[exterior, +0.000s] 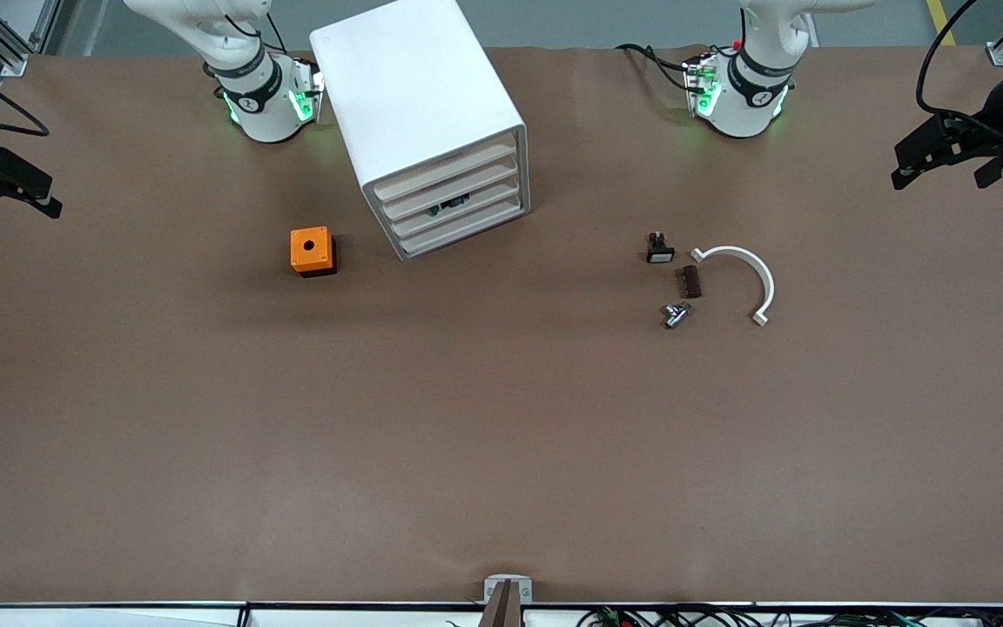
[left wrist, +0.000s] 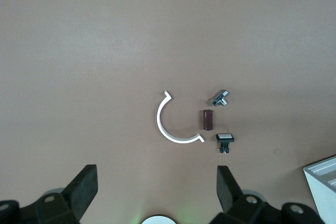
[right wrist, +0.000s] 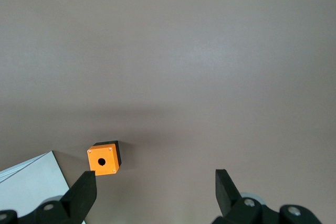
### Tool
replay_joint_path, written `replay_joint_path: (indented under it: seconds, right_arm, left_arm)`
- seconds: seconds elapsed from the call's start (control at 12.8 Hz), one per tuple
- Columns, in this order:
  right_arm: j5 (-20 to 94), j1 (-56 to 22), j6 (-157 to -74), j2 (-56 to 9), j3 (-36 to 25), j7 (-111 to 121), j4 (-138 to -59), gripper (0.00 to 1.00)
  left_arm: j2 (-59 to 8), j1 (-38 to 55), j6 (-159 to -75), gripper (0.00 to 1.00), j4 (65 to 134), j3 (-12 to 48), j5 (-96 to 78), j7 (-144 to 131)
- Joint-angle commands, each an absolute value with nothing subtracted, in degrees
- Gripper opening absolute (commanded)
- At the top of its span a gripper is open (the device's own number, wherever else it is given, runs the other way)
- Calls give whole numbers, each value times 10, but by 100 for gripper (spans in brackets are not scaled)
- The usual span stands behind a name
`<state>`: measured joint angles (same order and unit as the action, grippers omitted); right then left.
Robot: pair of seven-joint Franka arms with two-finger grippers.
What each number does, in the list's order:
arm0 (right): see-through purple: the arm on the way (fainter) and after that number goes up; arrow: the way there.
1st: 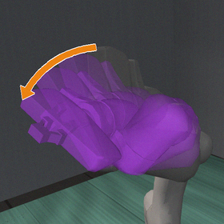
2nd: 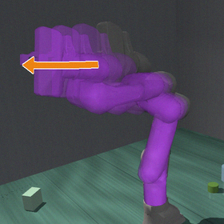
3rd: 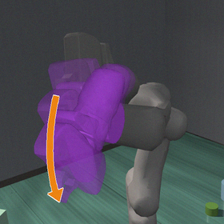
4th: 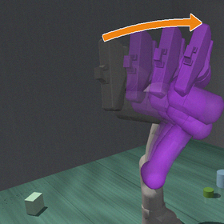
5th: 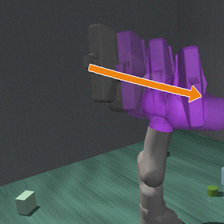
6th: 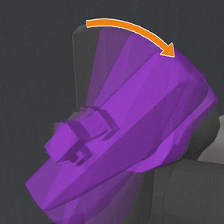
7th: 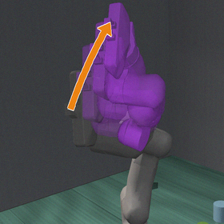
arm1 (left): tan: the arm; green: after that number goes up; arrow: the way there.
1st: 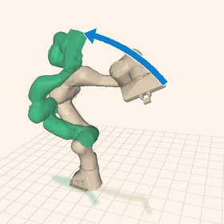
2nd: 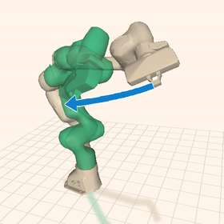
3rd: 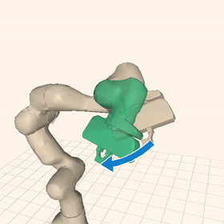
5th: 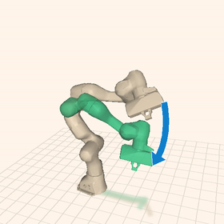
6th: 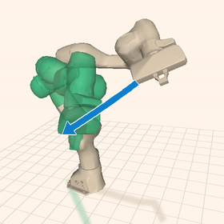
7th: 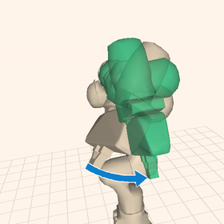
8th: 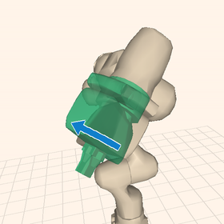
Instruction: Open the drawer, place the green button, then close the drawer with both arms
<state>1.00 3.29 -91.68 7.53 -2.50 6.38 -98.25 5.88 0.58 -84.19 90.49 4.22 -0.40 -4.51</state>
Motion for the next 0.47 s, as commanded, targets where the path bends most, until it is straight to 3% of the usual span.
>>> replay_joint_path:
  seconds: [0.0, 0.39]
  right_arm:
    - [16, 35, -921, 91, -24, 67, -998, 100]
    - [16, 36, -919, 91, -25, 68, -998, 100]
  left_arm:
    - [58, 2, -838, 100, 893, 45, -5, -46]
    - [50, 1, -835, 100, 885, 44, -1, -46]
